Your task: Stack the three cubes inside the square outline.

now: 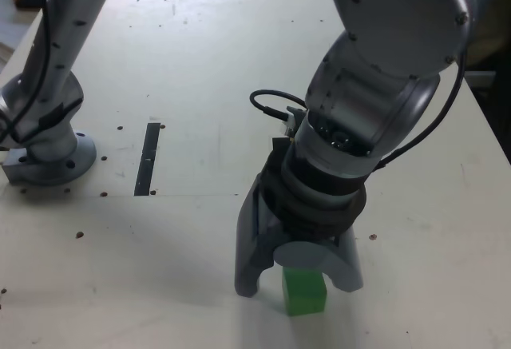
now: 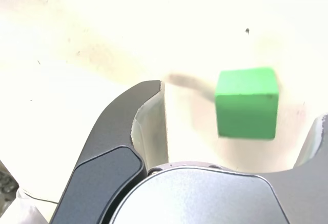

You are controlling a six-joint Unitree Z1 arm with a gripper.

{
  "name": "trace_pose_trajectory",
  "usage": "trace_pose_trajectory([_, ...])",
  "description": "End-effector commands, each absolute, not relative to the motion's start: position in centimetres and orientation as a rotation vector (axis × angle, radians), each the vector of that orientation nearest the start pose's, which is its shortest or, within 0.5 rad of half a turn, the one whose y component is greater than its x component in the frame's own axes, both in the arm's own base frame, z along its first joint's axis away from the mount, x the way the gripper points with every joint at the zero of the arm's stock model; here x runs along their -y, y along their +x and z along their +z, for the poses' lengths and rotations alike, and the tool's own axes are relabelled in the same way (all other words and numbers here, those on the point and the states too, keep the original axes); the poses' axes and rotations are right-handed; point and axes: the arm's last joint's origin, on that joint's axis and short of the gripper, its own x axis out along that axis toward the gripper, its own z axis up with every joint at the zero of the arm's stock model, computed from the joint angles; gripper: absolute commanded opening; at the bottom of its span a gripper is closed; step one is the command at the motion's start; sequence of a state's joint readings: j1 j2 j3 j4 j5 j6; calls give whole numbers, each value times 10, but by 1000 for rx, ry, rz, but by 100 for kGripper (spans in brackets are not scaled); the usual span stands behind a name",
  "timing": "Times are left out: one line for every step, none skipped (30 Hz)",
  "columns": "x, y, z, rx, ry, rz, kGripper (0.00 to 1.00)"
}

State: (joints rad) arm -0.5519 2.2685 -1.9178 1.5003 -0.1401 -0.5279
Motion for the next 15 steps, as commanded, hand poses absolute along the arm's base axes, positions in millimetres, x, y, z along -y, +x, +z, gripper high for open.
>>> trace_pose_trajectory([224, 354, 233, -1890, 18, 11, 95])
trace_pose_trajectory([223, 356, 231, -1894, 14, 8, 95])
trace_pose_trajectory([223, 358, 229, -1897, 11, 4, 95])
trace_pose_trajectory([223, 359, 228, -1899, 9, 0, 94])
trace_pose_trajectory([223, 361, 226, -1901, 7, -4, 94])
trace_pose_trajectory([223, 363, 224, -1904, 5, -9, 94])
trace_pose_trajectory([224, 365, 223, -1906, 3, -13, 93])
trace_pose_trajectory([224, 366, 221, -1907, 1, -17, 93])
trace_pose_trajectory([225, 368, 220, -1907, 0, -21, 92])
trace_pose_trajectory([225, 369, 219, -1907, -1, -26, 92])
trace_pose_trajectory([225, 371, 218, -1907, -1, -31, 91])
trace_pose_trajectory([226, 372, 217, -1907, -2, -36, 91])
trace_pose_trajectory([226, 373, 217, -1905, -2, -44, 90])
trace_pose_trajectory([227, 374, 216, -1905, -2, -50, 89])
trace_pose_trajectory([227, 375, 216, -1905, -3, -56, 88])
